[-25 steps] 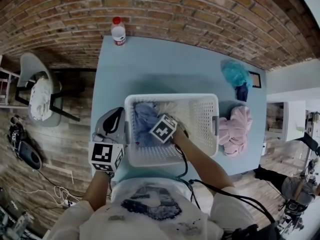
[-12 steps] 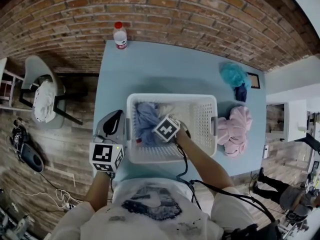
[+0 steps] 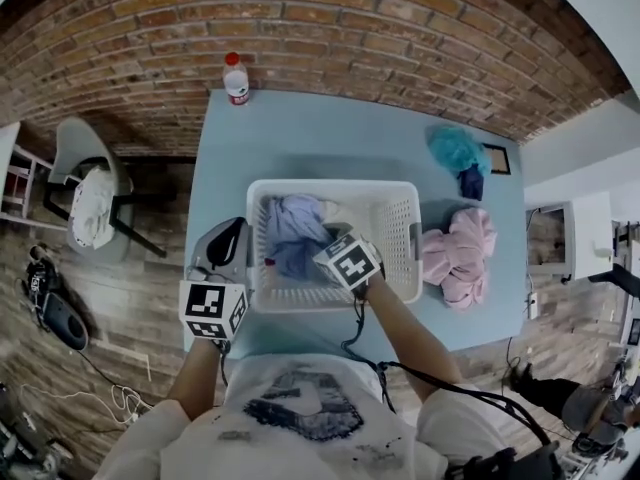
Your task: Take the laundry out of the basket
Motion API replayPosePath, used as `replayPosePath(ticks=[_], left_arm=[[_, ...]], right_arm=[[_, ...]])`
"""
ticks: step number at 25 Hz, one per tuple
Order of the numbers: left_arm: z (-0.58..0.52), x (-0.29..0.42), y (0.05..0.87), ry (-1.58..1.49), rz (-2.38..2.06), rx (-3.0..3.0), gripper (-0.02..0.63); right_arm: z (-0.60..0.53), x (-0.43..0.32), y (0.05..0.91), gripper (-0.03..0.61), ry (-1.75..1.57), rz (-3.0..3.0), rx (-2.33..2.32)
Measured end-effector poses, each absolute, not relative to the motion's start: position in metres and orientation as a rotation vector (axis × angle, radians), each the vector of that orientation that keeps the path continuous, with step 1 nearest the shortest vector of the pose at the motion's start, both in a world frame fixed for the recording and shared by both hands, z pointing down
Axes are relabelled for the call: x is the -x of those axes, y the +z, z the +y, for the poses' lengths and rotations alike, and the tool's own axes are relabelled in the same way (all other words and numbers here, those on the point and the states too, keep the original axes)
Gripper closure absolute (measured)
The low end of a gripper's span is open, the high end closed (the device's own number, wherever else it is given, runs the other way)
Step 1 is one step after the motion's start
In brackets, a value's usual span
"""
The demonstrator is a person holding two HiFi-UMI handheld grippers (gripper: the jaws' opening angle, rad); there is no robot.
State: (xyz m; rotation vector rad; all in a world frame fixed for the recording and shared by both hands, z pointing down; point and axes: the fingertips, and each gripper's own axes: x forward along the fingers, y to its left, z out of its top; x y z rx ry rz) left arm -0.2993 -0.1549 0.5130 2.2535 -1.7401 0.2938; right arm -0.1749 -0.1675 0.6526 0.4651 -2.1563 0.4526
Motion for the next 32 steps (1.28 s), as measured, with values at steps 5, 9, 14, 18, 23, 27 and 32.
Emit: replayPosePath(ticks=[5, 9, 14, 18, 23, 27, 32], left_arm=[[-0.141, 0.286, 0.496, 0.296, -1.782, -2.266, 0.621], [-0.129, 0.273, 0.485, 0.304, -1.822, -2.271, 0.621], [-0.117, 0.253, 0.470, 0.305, -1.860, -2.277, 0.621], [-0.110, 0.229, 0.453, 0.294, -1.886, -2.300, 0.621], [-0.100, 0.194, 0.433, 0.298, -1.917, -2.343, 0.621], [-0.091, 0.164, 0.416, 0.287, -1.942, -2.370, 0.621], [-0.073, 0.127, 0.403, 0.264, -1.967, -2.384, 0.621]], right_arm=[[-0.174, 0.163, 0.604, 0.495, 0.427, -2.268, -0.578], [-0.170, 0.149, 0.569, 0.495, 0.367, -2.345, -0.665], [-0.161, 0.122, 0.525, 0.495, 0.344, -2.441, -0.778], [-0.153, 0.091, 0.489, 0.494, 0.319, -2.513, -0.862], [-0.141, 0.048, 0.443, 0.495, 0.281, -2.589, -0.965], [-0.132, 0.013, 0.417, 0.494, 0.222, -2.621, -1.028], [-0.114, -0.029, 0.401, 0.494, 0.214, -2.656, -1.078]])
